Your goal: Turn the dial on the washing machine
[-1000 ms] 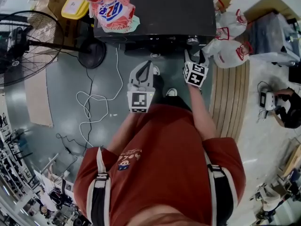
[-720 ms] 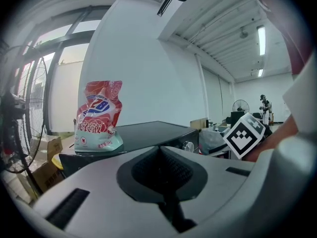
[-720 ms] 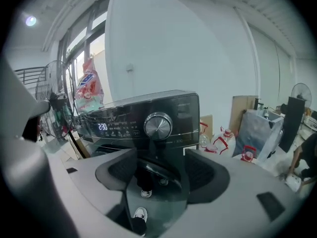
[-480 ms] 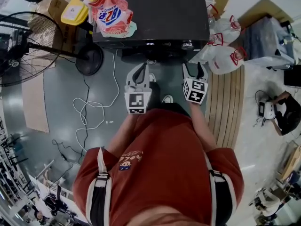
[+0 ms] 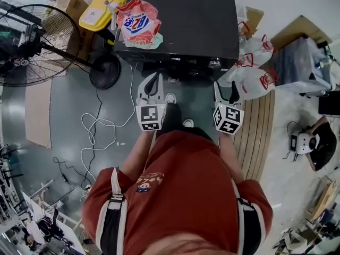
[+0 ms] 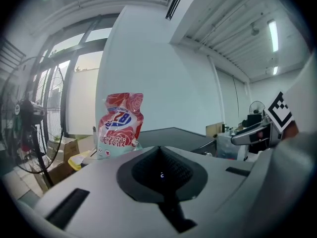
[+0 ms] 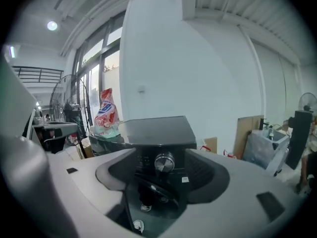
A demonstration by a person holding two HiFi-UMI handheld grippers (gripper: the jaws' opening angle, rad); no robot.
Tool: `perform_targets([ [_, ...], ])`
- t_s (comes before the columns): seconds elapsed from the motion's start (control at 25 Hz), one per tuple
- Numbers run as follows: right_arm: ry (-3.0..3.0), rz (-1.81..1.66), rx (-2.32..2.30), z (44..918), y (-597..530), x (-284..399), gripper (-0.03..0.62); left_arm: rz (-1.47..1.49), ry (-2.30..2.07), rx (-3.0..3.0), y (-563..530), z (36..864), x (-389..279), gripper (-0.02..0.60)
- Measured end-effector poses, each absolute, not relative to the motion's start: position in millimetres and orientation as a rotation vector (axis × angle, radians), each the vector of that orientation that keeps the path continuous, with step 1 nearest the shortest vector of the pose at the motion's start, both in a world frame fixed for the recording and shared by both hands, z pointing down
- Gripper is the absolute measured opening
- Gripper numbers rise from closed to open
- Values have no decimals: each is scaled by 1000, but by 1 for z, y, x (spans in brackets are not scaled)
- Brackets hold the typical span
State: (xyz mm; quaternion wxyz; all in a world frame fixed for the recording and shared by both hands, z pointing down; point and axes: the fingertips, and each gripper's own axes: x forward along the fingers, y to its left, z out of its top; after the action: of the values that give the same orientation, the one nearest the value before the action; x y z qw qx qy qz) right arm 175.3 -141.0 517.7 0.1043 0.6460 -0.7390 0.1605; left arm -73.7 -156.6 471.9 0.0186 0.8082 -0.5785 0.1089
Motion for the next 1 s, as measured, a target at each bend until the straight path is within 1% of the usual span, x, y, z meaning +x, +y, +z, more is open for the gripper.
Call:
perform_targets([
  [0.16,-2198,328,1897,478,-147,177,308,366,-1830,2523,-160,445,-79,11],
  [0.32,-2246,166,1909,424,-154,174,307,272,-1824,2566,-161,402,-76,11],
  [0.4,-2274,89,1909,397,-157,173,293,220,-1834,2604,-161,376,-74,11],
  [0.64,-2336,-95,1952,330,-158,171,293,103,-1935,2696,-158,308,-80,11],
  [0.8,-2377,-169,1972,300,-157,169,293,34,-1982,2693,-160,292,-84,11],
  [1.0,-2377,-211,1964,292,-160,166,293,45,-2008,2697,-162,289,-85,11],
])
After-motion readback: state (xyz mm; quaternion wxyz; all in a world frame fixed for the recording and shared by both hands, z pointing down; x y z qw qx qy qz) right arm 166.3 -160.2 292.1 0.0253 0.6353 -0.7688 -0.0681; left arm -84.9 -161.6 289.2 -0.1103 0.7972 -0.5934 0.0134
